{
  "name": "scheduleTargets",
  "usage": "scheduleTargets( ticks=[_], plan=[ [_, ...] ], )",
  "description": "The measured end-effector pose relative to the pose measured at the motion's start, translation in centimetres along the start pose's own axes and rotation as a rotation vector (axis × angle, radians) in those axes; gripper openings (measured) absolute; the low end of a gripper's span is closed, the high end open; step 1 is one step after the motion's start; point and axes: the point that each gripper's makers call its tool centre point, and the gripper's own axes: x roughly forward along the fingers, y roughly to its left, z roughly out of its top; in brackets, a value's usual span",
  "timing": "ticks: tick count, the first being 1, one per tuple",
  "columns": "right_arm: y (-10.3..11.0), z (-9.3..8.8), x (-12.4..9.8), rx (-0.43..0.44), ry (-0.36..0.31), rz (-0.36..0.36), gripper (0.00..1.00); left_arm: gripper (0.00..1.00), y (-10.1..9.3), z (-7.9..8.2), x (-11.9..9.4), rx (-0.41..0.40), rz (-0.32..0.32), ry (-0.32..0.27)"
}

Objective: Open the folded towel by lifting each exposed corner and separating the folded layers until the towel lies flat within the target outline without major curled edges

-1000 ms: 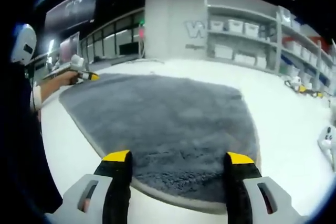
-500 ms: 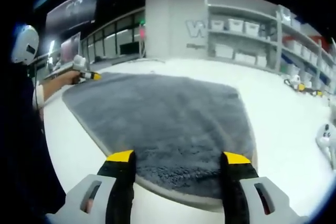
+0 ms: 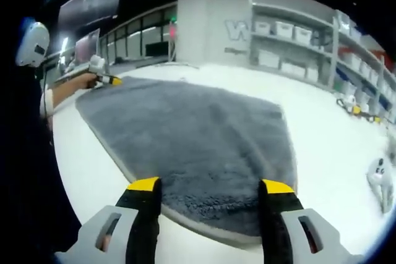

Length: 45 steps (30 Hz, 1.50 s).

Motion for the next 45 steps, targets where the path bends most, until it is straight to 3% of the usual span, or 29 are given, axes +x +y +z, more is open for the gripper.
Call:
scheduleTargets(
  ticks=[4,8,11,15,20,26,32,45],
  plan=[
    [-0.4,0.2,-0.3,0.002,-0.012,0.006,0.63,0.9,-0.9,-0.2,-0.6,0.007,-0.059,-0.011],
    [-1.1,0.7,-0.6,0.039,-0.052,-0.019,0.61,0.91,-1.3,-0.2,-2.0,0.016,-0.069,-0.028],
    [-1.2,0.5,-0.5,0.046,-0.041,-0.021,0.64,0.91,-1.6,-0.5,-3.3,-0.001,-0.071,-0.042],
    [-1.2,-0.2,0.0,0.042,-0.02,-0.019,0.71,0.9,-2.3,-1.3,-5.0,-0.028,-0.089,-0.043],
    [-1.3,-0.7,0.2,0.086,-0.03,-0.006,0.74,0.89,-4.1,-3.1,-8.0,0.006,-0.103,-0.029],
    [-1.3,-0.8,0.1,0.093,-0.066,0.007,0.75,0.88,-5.1,-5.1,-10.4,0.052,-0.083,-0.009],
    [-1.2,-0.7,0.1,0.094,-0.081,0.023,0.75,0.87,-5.1,-5.9,-12.2,-0.005,-0.065,-0.029],
    [-1.6,-0.7,0.2,0.074,-0.063,0.032,0.73,0.86,-6.5,-6.2,-14.3,-0.083,-0.06,-0.082]
  ],
)
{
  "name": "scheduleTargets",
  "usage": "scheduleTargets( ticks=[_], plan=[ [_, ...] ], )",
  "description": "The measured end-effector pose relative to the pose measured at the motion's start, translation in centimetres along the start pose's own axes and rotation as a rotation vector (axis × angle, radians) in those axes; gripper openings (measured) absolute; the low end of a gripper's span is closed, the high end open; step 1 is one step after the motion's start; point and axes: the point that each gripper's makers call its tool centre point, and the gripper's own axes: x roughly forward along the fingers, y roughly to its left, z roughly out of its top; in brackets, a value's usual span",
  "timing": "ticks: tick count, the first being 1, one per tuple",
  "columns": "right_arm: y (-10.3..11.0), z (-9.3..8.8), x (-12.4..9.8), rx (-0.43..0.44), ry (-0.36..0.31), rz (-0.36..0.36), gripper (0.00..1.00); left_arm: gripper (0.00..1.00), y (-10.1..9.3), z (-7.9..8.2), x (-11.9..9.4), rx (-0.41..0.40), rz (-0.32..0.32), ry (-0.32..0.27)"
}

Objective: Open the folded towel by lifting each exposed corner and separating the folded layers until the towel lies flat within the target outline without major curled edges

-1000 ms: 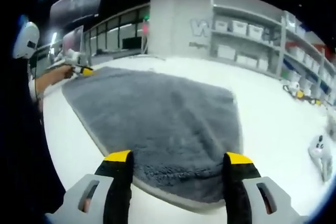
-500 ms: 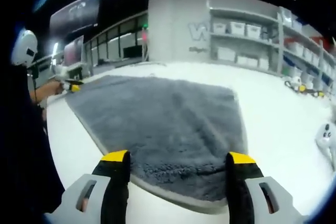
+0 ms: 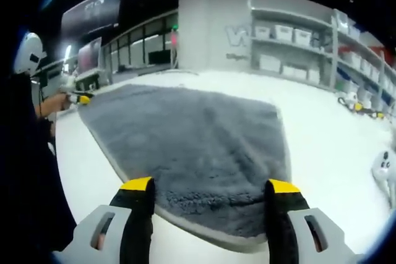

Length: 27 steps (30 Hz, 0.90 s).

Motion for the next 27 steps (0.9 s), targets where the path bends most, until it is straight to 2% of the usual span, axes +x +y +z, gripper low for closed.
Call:
scheduleTargets(
  ticks=[7,14,18,25,27],
  plan=[
    [-0.1,0.1,-0.1,0.001,-0.01,0.011,0.72,0.86,-0.6,-0.4,-0.9,-0.028,0.01,-0.021],
    [-0.2,0.1,-0.2,-0.005,-0.021,0.016,0.72,0.88,-1.2,-1.6,-1.3,0.08,0.053,0.021],
    [-0.1,0.1,-0.2,-0.008,-0.031,0.024,0.72,0.88,-1.2,-1.8,-1.7,0.075,0.065,0.026],
    [-0.1,0.1,-0.2,-0.023,0.023,0.035,0.72,0.88,-1.3,-1.9,-2.5,0.069,0.073,0.013],
    [-0.2,0.3,-0.2,-0.05,0.027,0.022,0.75,0.89,-1.3,-1.8,-2.5,0.055,0.075,0.002]
  ],
)
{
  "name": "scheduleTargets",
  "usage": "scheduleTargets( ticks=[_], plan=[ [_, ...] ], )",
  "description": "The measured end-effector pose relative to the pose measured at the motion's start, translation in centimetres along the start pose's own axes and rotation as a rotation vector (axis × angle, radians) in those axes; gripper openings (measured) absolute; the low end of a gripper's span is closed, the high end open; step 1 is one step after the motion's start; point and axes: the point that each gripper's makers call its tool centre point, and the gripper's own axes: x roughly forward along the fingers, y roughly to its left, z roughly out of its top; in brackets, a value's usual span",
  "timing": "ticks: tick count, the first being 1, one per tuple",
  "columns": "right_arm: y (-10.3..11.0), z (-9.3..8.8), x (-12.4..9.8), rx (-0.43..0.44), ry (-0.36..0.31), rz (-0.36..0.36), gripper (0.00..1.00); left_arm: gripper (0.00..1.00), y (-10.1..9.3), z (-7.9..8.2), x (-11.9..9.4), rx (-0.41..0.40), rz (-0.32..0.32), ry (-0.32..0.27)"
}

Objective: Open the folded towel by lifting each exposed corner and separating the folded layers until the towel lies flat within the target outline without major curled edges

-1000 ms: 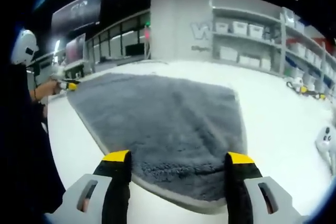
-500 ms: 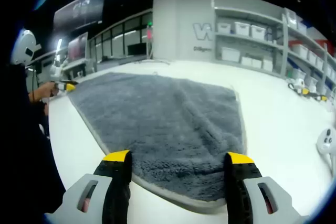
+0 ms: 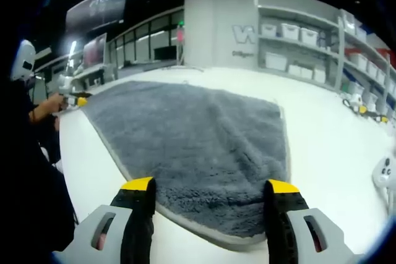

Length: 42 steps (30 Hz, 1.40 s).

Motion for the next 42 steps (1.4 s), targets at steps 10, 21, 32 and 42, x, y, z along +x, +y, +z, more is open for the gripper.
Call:
scheduleTargets(
  ticks=[10,21,32,42],
  plan=[
    [0.2,1.4,-0.9,0.038,-0.091,-0.018,0.89,0.99,-0.3,1.1,-1.0,-0.1,-0.037,-0.079],
    [1.9,4.0,-3.1,0.019,-0.154,-0.008,0.99,1.0,-1.6,2.9,-3.9,-0.096,-0.053,-0.145],
    [4.1,6.8,-6.3,0.019,-0.206,-0.015,1.0,1.0,-1.9,4.4,-7.8,0.004,0.013,-0.155],
    [5.1,6.9,-8.9,-0.048,-0.181,-0.08,1.0,1.0,-3.4,6.0,-10.4,-0.029,0.016,-0.193]
  ],
)
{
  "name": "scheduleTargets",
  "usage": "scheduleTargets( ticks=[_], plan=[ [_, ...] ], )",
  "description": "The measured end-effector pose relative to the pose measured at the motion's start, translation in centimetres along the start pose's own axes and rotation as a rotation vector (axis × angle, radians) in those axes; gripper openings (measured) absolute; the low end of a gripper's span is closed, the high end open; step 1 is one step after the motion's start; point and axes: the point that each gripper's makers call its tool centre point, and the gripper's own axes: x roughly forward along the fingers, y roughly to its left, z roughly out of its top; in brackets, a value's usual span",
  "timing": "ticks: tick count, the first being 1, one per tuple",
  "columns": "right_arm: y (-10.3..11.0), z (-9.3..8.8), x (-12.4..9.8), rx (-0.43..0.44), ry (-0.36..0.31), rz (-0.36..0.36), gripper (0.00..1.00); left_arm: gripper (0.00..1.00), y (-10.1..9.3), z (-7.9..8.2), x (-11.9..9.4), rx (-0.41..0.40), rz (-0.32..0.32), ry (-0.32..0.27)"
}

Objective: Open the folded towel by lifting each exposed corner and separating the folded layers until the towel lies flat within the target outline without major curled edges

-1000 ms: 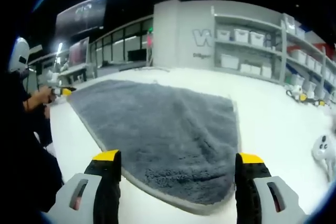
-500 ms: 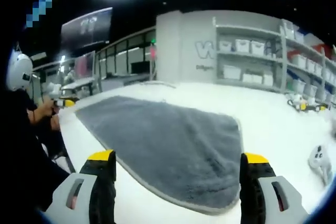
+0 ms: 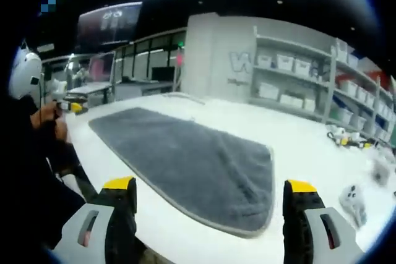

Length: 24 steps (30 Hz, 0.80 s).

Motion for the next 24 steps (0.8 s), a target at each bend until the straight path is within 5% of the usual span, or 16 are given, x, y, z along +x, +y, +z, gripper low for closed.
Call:
scheduleTargets(
  ticks=[24],
  plan=[
    [0.9,1.3,-3.6,-0.015,-0.009,-0.063,1.0,1.0,0.1,2.8,-5.1,0.06,0.089,-0.031]
  ],
)
